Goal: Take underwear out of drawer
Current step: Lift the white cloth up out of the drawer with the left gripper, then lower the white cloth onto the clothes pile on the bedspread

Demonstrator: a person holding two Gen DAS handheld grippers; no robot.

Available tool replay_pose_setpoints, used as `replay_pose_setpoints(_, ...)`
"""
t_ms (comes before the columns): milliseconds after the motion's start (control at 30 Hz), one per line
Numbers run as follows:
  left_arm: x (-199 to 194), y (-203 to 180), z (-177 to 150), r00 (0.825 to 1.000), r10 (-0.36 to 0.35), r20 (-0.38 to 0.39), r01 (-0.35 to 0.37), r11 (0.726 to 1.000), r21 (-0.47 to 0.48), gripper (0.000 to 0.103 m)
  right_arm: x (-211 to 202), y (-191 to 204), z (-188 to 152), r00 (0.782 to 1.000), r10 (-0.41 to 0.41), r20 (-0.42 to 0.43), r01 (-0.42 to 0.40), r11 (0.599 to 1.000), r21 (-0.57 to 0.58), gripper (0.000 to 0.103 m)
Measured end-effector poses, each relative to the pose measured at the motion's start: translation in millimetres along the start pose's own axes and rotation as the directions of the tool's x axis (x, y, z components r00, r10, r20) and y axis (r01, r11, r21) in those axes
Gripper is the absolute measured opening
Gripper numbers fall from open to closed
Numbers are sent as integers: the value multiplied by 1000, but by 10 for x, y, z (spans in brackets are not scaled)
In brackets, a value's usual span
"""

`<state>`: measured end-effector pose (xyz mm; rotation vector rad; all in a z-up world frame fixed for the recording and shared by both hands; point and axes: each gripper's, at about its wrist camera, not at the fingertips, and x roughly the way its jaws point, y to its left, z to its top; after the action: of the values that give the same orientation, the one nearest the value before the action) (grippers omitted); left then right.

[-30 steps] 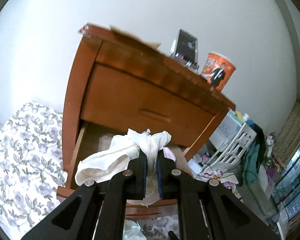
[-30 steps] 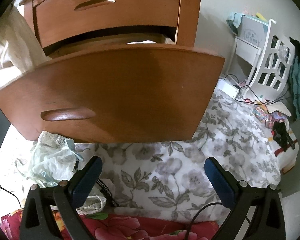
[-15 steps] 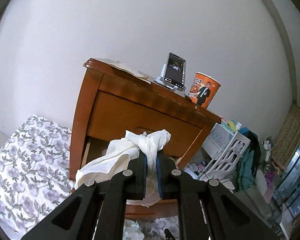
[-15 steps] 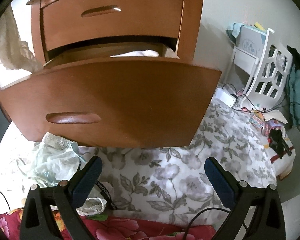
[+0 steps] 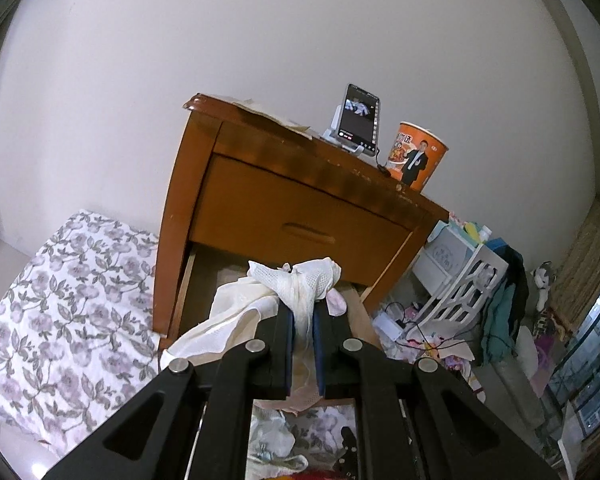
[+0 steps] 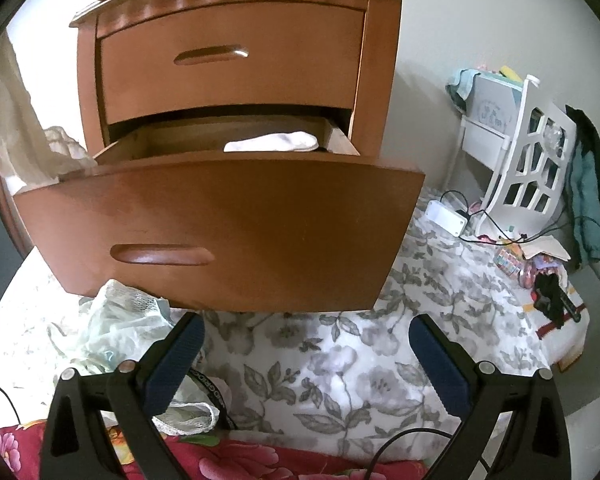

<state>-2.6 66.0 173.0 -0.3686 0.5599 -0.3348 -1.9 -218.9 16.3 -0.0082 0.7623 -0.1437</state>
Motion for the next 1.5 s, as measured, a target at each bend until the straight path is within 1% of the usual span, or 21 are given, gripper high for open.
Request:
replay_pose_setpoints(367, -138, 24, -136, 998, 34, -47, -36, 999, -26, 8, -121, -24, -14, 999, 1, 53, -2, 1000, 17, 103)
replay_pose_setpoints(667, -71, 90, -336, 990, 53, -133, -61, 997, -55, 8, -190, 38, -27, 997, -3, 78, 4, 1000, -11, 103)
replay_pose_setpoints(867, -47, 77, -450, 986, 31, -161, -40, 998, -49, 8, -214, 76, -43, 996, -4, 87, 7, 999, -33, 103)
replay_pose_setpoints(1067, 86, 32, -616, 973, 9, -229, -18, 999, -35, 8, -237, 92, -49, 996, -8, 90, 12, 999, -42, 103)
replay_pose_setpoints(1200, 205, -13, -711, 961, -5, -275, -2, 1000, -26, 8, -238, 103, -52, 996, -10, 90, 14, 999, -46, 103)
replay_pose_setpoints(1400, 279, -61, -770, 953, -19, -303, 12, 1000, -24, 8, -237, 102, -52, 996, -8, 88, 12, 999, -44, 103)
replay_pose_setpoints(1500, 306, -108, -782, 949, -38, -312, 33, 999, -21, 8, -231, 105, -49, 996, -8, 83, 12, 999, -45, 103)
